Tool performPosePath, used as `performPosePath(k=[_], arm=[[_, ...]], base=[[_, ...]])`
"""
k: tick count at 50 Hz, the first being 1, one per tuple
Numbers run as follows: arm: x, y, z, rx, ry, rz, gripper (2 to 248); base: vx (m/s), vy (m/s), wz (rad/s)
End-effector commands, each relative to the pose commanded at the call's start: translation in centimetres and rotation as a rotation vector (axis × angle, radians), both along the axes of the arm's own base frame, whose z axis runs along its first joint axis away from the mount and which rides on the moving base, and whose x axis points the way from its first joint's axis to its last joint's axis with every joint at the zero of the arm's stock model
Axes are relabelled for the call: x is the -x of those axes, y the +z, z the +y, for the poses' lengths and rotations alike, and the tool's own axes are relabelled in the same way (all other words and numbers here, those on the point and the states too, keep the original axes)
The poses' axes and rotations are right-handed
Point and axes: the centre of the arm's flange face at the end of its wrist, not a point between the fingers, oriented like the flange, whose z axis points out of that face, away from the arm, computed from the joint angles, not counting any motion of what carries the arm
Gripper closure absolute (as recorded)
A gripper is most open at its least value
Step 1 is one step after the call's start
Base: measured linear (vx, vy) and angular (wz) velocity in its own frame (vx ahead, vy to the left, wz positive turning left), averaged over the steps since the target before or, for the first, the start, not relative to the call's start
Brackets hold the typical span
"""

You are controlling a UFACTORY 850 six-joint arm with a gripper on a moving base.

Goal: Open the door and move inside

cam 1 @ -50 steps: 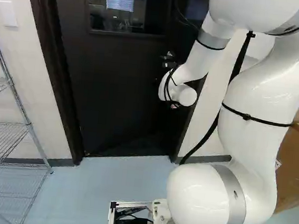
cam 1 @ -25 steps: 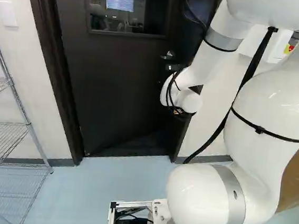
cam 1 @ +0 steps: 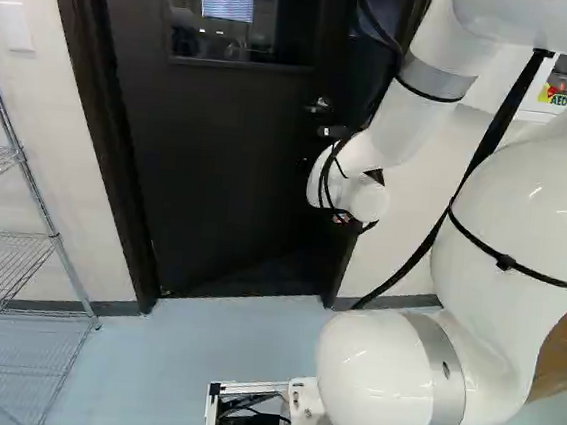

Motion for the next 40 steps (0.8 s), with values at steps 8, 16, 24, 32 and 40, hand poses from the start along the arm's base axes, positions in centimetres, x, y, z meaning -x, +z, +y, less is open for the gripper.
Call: performPosePath(k=[8,16,24,32,40], arm=[[0.00,0.00,0.00,0.000,0.000,0.000,3],[0.00,0.00,0.00,0.000,0.000,0.000,3],[0.00,0.00,0.00,0.000,0.000,0.000,3],[0.00,0.00,0.00,0.000,0.000,0.000,3],[0.00,0.00,0.00,0.000,0.000,0.000,3]], base=[[0.000,0.000,0.000],[0.000,0.000,0.000],[0.000,0.000,0.000],[0.000,0.000,0.000],[0.006,0.006,0.021]])
